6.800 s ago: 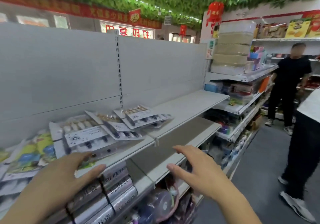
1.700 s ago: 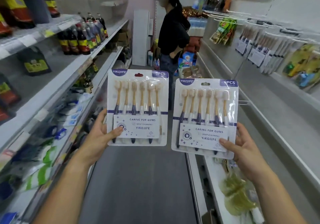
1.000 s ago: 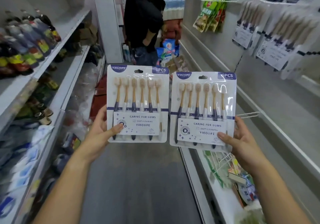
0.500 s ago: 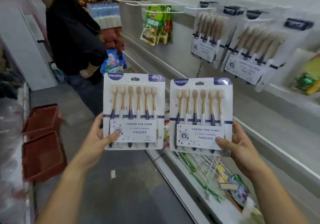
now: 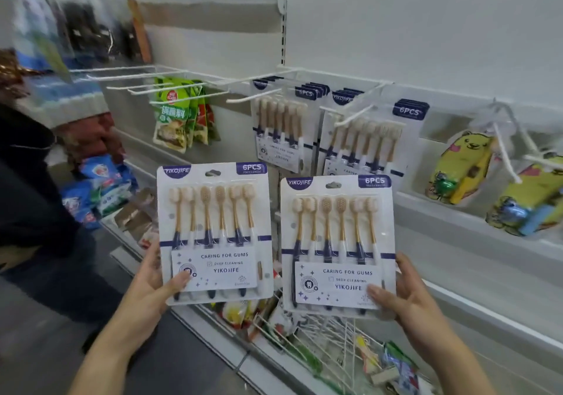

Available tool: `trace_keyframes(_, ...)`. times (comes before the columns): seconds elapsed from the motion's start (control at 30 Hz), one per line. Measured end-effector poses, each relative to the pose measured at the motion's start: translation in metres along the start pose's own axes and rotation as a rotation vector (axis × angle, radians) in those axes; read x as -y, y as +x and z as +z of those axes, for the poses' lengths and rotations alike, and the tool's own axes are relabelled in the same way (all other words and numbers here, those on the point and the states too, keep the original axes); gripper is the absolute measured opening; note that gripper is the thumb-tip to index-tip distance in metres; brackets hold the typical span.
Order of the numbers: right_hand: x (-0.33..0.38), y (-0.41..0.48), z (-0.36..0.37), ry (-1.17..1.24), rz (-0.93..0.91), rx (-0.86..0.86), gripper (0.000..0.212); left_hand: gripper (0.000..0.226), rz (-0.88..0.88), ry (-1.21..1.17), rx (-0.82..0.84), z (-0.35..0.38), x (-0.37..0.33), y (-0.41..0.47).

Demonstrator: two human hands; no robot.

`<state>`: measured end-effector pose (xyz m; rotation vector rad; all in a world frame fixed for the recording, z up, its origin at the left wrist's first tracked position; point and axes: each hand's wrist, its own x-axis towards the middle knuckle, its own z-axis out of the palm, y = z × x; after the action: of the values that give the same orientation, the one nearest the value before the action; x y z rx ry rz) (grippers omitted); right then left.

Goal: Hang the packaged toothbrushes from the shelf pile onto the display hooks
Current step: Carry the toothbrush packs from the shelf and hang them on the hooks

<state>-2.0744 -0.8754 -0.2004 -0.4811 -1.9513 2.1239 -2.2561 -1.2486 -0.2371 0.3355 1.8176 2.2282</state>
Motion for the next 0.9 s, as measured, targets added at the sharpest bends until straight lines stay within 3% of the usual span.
trace_keyframes(0.07,0.006,0.004,0.004,0.01,-0.007,-0.044,0.054,0.119,-0.023,0.023,0.039,-0.002,-0.01,0.021)
trace_keyframes(0.2,0.018,0.008,0.012,0.018,-0.034,-0.121,0.056,0.095,0.007,0.057,0.097,0.003,-0.022,0.061)
trace_keyframes(0.33,0.021,0.011,0.029,0.016,-0.067,-0.229,0.056,0.113,-0.014,0.042,0.214,-0.007,-0.022,0.098)
trace_keyframes(0.47,0.018,0.004,0.063,0.01,-0.072,-0.353,0.092,0.101,-0.066,0.009,0.333,-0.028,-0.023,0.139)
trace_keyframes(0.6,0.011,-0.008,0.103,0.058,-0.134,-0.443,0.07,0.107,-0.086,0.018,0.48,-0.035,-0.037,0.161)
trace_keyframes(0.67,0.013,-0.015,0.116,0.051,-0.158,-0.481,0.067,0.102,-0.083,0.018,0.529,-0.035,-0.047,0.168)
trace_keyframes(0.9,0.036,-0.045,0.135,0.031,-0.226,-0.598,0.065,0.122,-0.021,-0.041,0.618,-0.034,-0.065,0.18)
